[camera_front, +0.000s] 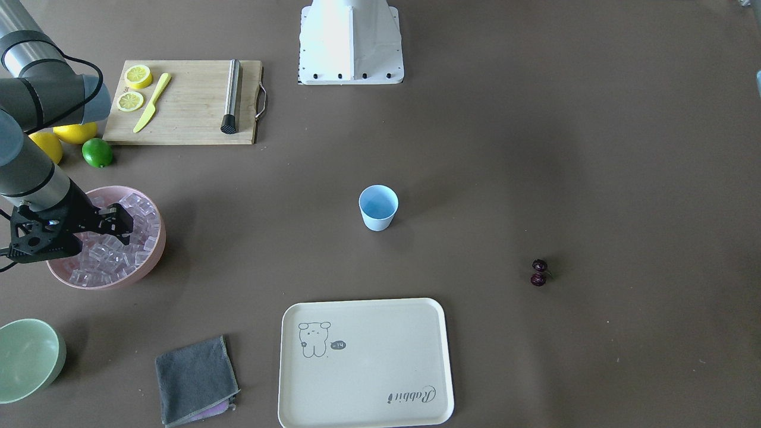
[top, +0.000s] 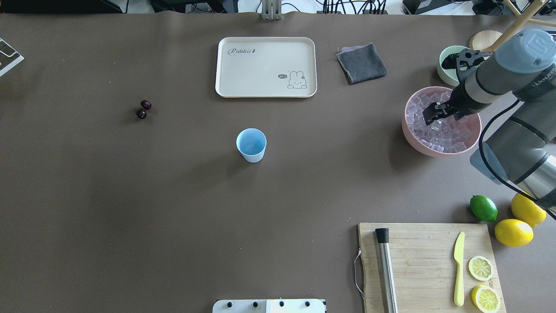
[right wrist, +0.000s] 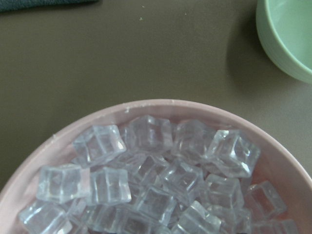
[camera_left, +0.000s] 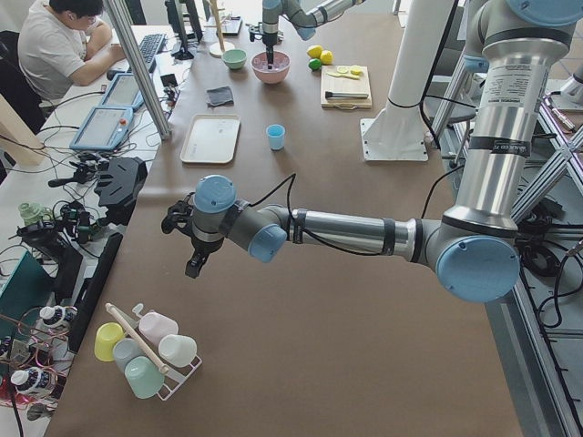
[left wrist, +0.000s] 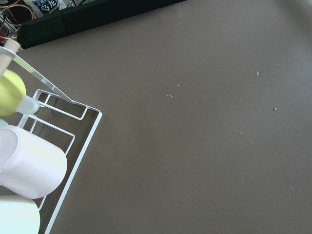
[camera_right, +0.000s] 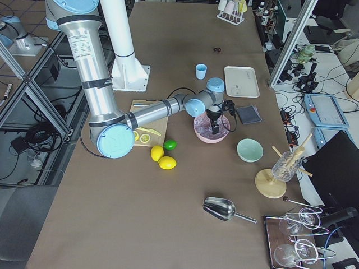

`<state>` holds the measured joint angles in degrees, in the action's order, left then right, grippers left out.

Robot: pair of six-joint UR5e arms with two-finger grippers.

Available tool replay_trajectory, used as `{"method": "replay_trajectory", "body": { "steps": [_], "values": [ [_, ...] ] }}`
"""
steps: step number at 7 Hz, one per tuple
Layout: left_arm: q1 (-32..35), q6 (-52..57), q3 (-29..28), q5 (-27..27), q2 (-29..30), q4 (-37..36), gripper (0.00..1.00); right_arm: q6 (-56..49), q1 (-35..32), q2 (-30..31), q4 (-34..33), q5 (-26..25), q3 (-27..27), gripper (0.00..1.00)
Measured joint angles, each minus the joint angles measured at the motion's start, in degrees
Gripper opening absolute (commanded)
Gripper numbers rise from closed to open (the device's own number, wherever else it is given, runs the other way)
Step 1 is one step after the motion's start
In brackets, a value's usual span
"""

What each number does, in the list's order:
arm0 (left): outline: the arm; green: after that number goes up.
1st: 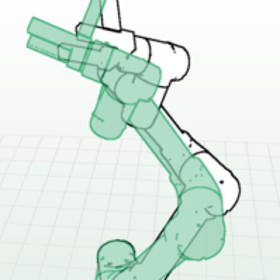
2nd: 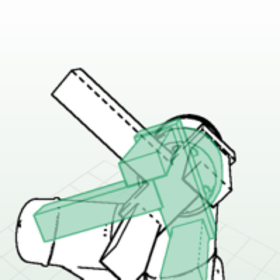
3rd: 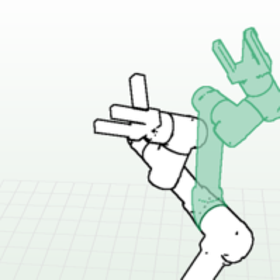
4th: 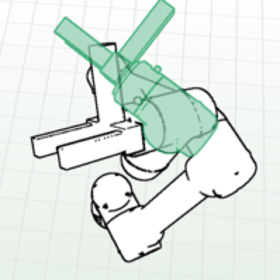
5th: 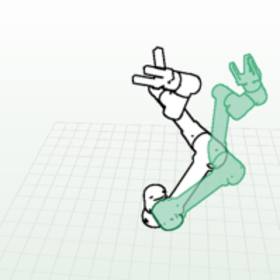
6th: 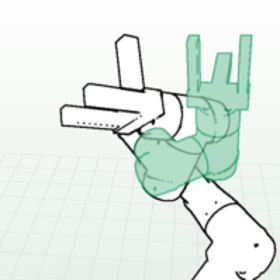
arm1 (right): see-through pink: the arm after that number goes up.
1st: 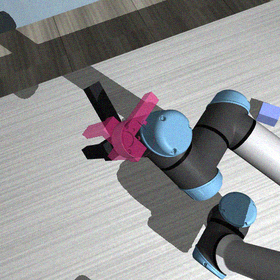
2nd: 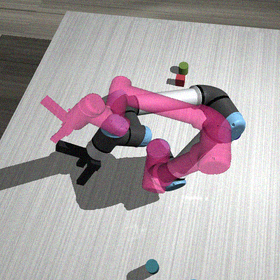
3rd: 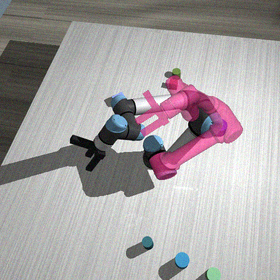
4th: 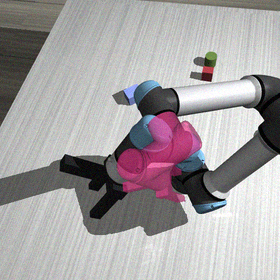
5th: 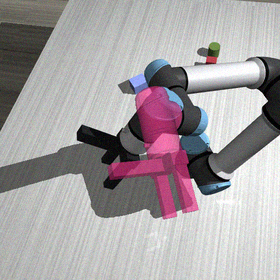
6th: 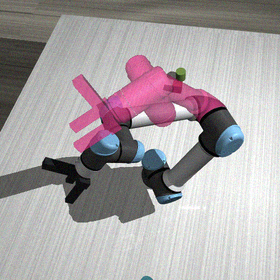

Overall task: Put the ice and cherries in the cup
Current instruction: 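Close the right gripper on an ice cube and lift it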

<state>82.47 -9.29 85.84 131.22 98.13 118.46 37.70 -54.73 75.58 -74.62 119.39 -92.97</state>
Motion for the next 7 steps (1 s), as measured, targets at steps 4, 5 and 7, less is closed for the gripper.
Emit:
{"method": "replay_trajectory", "body": {
  "steps": [4, 5, 7],
  "values": [
    [-0.34, -0.16, -0.54, 0.00, -0.98, 2.24, 0.98, 0.01, 0.27, -0.15, 0.00, -0.59, 0.24, 0.79],
    [-0.37, -0.21, -0.55, 0.00, -0.91, 2.28, 0.98, 0.03, 0.33, -0.15, 0.00, -0.68, 0.24, 0.74],
    [-0.36, -0.24, -0.21, 0.00, -1.02, 2.32, 0.98, 0.39, 0.45, -0.07, 0.00, -0.79, 0.25, 0.61]
  ]
}}
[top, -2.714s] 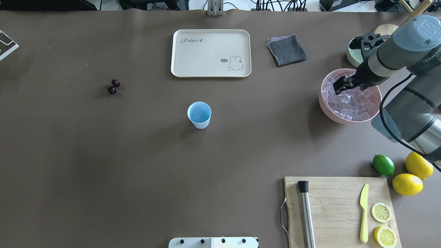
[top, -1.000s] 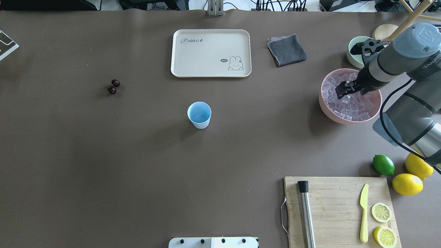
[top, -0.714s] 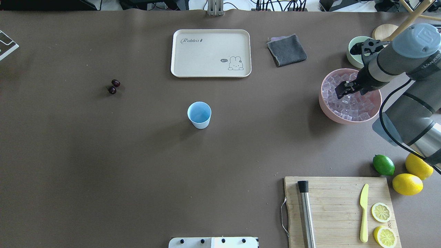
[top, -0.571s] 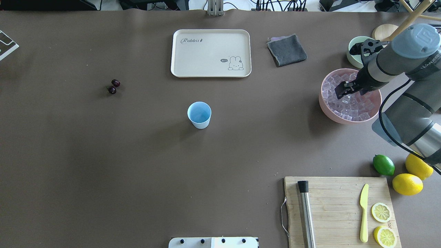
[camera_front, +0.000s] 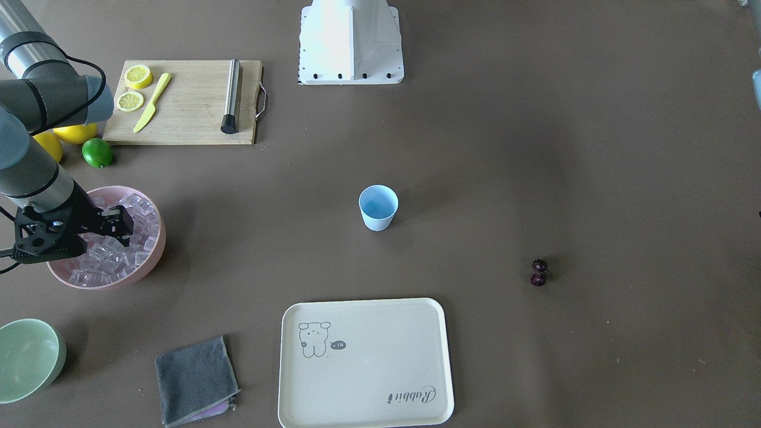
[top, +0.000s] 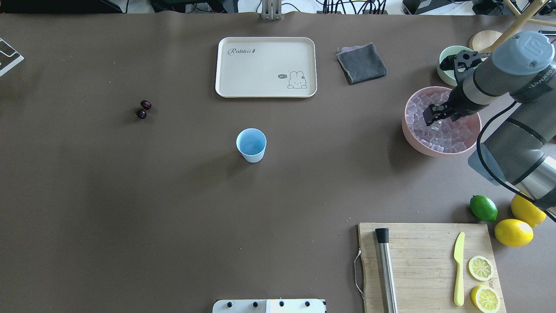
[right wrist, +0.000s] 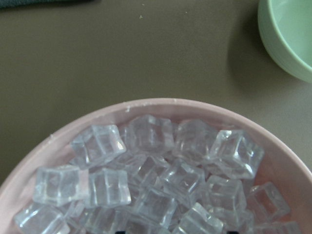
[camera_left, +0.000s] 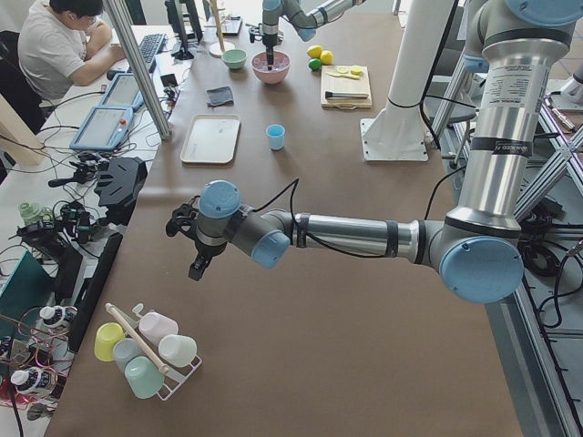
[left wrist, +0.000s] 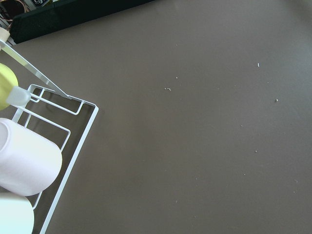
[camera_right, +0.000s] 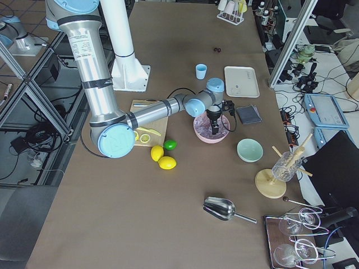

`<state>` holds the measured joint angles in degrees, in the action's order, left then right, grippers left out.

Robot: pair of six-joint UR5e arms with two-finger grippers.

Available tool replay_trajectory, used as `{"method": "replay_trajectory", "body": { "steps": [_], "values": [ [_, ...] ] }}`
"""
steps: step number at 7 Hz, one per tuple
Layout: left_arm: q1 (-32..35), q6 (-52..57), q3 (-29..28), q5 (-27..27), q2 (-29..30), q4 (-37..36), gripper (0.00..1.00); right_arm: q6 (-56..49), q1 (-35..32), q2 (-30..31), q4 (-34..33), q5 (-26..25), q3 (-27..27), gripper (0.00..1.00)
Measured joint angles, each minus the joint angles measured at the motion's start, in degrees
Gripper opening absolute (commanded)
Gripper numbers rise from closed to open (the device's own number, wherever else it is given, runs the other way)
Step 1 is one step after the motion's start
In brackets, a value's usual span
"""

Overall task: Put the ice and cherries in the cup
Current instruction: 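Close the right gripper on an ice cube and lift it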

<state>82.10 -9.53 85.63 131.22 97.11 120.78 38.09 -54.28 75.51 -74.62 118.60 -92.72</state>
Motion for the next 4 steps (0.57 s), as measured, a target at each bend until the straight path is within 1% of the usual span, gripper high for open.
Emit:
{"method": "replay_trajectory", "body": {
  "steps": [2, 3, 4],
  "values": [
    [0.07, 0.18, 0.24, 0.00, -0.31, 0.06, 0.98, 1.12, 0.04, -0.01, 0.00, -0.68, 0.04, 0.31],
    [0.07, 0.23, 0.29, 0.00, -0.38, 0.07, 0.98, 1.54, 0.03, -0.06, 0.00, -0.94, 0.00, 0.14],
    [0.07, 0.27, 0.27, 0.00, -0.40, 0.07, 0.98, 2.70, 0.02, -0.06, 0.00, -1.51, -0.08, 0.03]
  ]
}}
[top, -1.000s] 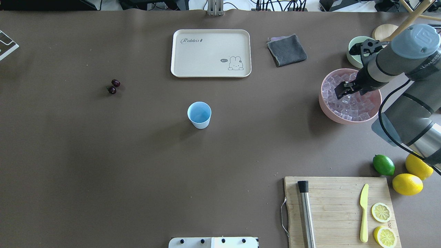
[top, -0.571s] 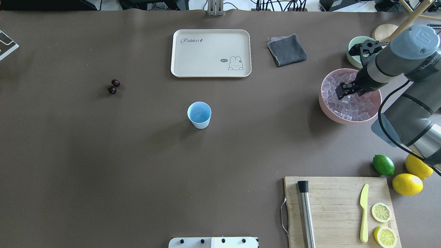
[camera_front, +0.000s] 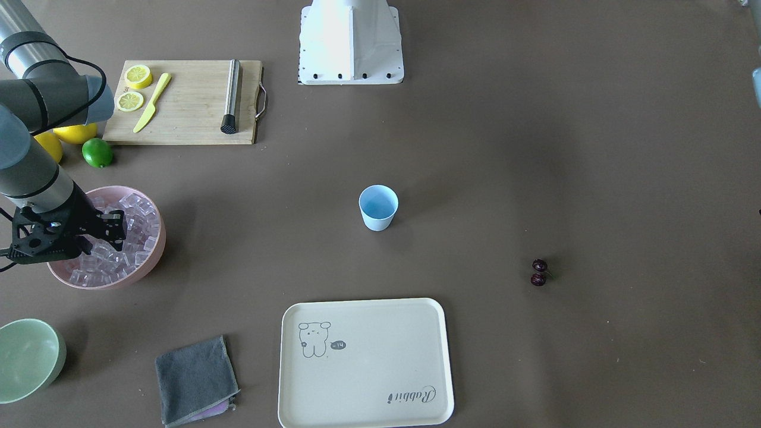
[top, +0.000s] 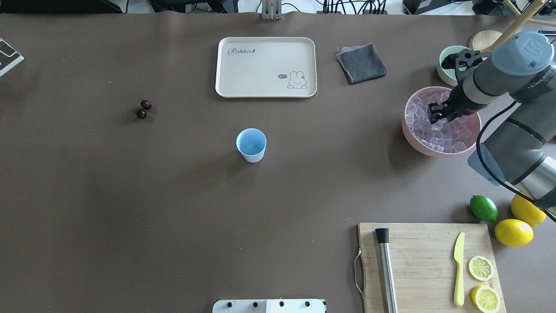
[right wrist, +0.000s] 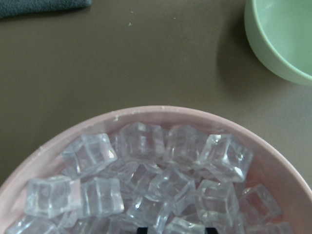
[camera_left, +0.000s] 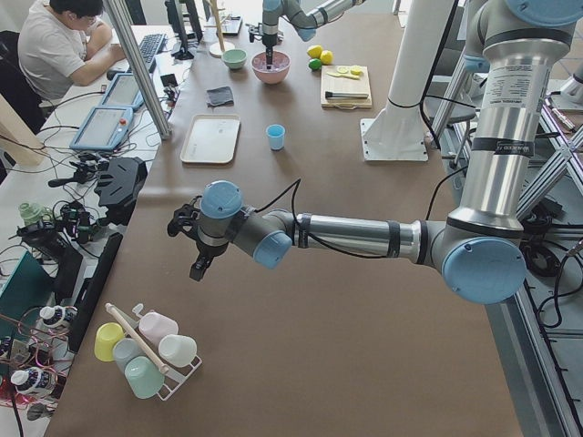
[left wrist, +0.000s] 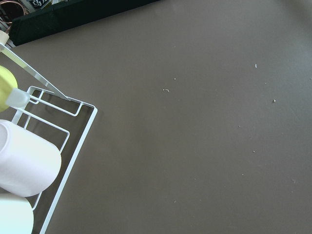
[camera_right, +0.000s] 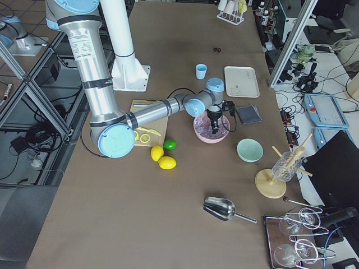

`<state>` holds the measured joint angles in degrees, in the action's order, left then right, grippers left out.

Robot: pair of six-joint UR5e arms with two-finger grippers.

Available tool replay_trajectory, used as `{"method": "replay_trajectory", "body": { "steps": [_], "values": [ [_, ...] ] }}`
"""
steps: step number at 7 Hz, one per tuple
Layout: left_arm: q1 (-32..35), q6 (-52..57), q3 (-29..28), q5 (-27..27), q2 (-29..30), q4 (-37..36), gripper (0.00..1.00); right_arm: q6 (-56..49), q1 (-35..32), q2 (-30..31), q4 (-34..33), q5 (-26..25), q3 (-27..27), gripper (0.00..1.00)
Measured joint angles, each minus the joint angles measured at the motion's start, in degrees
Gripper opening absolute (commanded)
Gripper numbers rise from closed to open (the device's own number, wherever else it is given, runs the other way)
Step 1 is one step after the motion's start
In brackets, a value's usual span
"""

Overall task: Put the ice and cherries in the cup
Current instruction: 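Close the right gripper on an ice cube and lift it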

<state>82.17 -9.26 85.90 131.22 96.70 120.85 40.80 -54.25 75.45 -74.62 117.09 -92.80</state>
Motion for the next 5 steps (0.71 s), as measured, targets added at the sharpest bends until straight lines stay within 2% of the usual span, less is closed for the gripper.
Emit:
{"method": "replay_trajectory", "body": {
  "steps": [1, 3, 5],
  "values": [
    [0.00, 0.02, -0.04, 0.00, -0.01, 0.00, 0.98, 1.73, -0.01, 0.05, 0.00, -0.73, -0.23, 0.00],
    [0.00, 0.01, -0.06, 0.00, 0.03, 0.00, 0.98, 2.93, -0.16, 0.29, -0.01, -0.98, -1.22, 0.00],
    [-0.04, 0.01, -0.16, 0.00, 0.06, 0.00, 0.98, 3.03, -1.22, 0.76, -1.66, -0.21, -4.90, 0.00]
  ]
}}
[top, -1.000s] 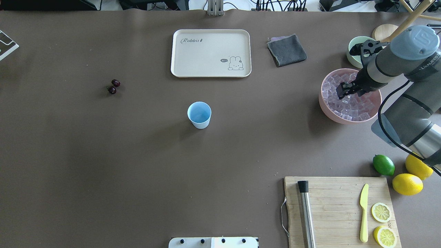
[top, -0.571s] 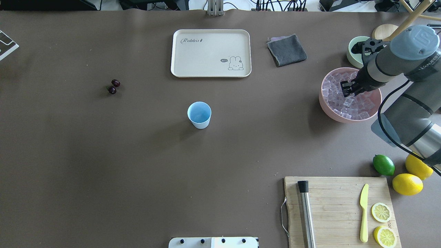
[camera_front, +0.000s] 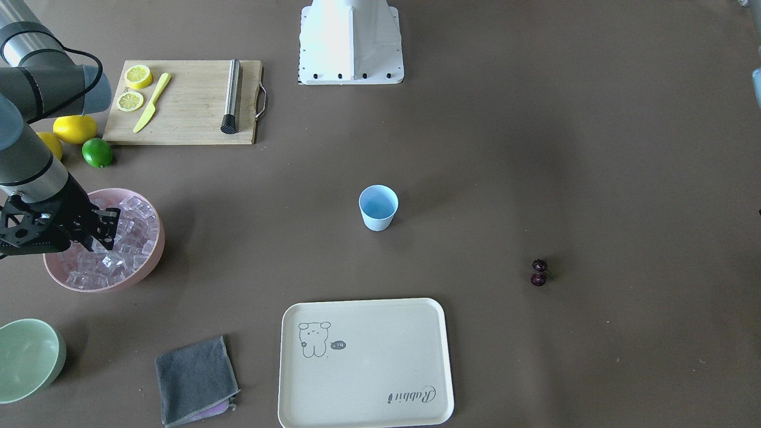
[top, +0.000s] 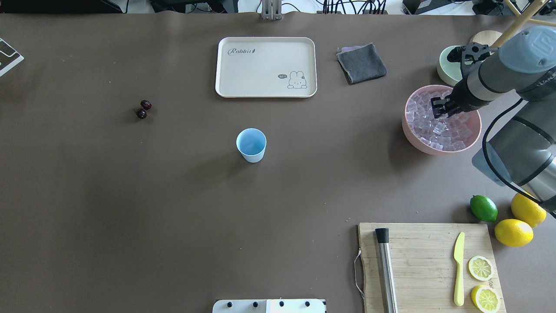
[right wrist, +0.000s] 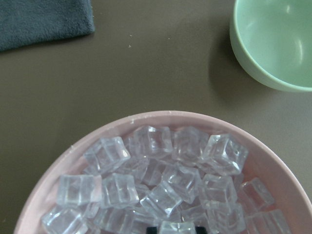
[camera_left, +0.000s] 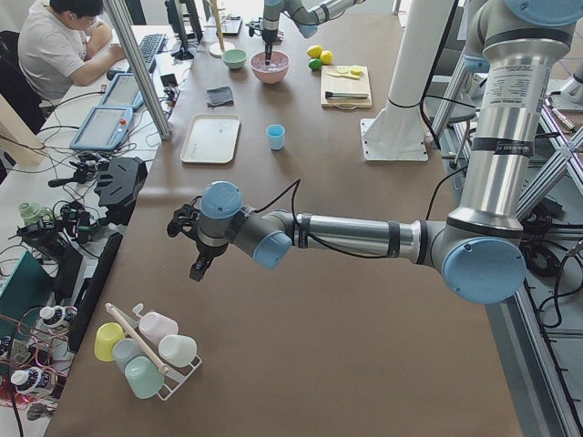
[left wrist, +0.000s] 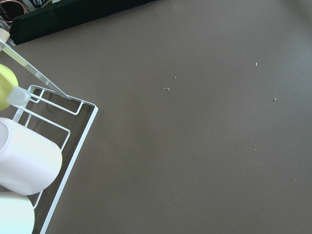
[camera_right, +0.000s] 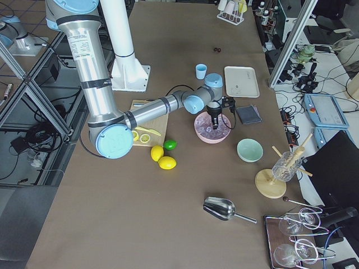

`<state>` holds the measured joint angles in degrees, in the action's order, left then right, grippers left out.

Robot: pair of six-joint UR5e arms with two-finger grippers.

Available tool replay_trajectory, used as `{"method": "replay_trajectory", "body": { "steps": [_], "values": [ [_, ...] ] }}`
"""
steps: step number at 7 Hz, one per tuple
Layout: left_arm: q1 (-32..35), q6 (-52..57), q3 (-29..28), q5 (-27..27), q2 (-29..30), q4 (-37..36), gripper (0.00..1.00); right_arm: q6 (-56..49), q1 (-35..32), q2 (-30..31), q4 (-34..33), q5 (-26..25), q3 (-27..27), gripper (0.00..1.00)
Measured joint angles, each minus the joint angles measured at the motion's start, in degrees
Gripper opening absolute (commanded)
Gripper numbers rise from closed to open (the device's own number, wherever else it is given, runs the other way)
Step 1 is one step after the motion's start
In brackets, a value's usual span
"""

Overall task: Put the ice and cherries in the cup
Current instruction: 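Close the right gripper on an ice cube and lift it, then carry the ice cube with the right gripper over the blue cup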

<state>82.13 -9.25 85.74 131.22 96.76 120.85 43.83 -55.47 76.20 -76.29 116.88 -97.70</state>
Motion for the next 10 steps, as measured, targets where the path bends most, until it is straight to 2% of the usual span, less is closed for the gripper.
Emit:
{"method": "replay_trajectory", "body": {
  "steps": [2, 3, 5, 6, 8, 10],
  "values": [
    [-0.03, -0.06, 0.04, 0.00, 0.07, 0.00, 0.98, -0.03, -2.27, -2.54, -8.94, 3.46, -7.37, 0.00],
    [-0.04, -0.09, 0.08, 0.00, 0.08, 0.00, 0.98, 0.18, -2.44, -6.69, -13.76, 5.86, -9.81, 0.00],
    [-0.04, -0.11, 0.22, 0.00, 0.17, 0.02, 0.98, 1.54, 2.50, -16.03, -18.07, 7.07, -10.00, 0.00],
    [-0.10, -0.23, 0.22, 0.00, 0.35, 0.04, 0.98, 3.68, 6.49, -21.16, -18.56, 5.71, -8.27, 0.00],
    [-0.55, -0.28, -0.33, 0.00, 0.76, 0.01, 0.98, 11.63, 17.88, -32.51, -18.62, -5.82, -0.84, 0.00],
    [-1.09, -0.25, -0.92, 0.00, 0.84, 0.01, 0.98, 15.49, 24.25, -39.83, -17.57, -13.34, 7.60, 0.00]
  ]
}}
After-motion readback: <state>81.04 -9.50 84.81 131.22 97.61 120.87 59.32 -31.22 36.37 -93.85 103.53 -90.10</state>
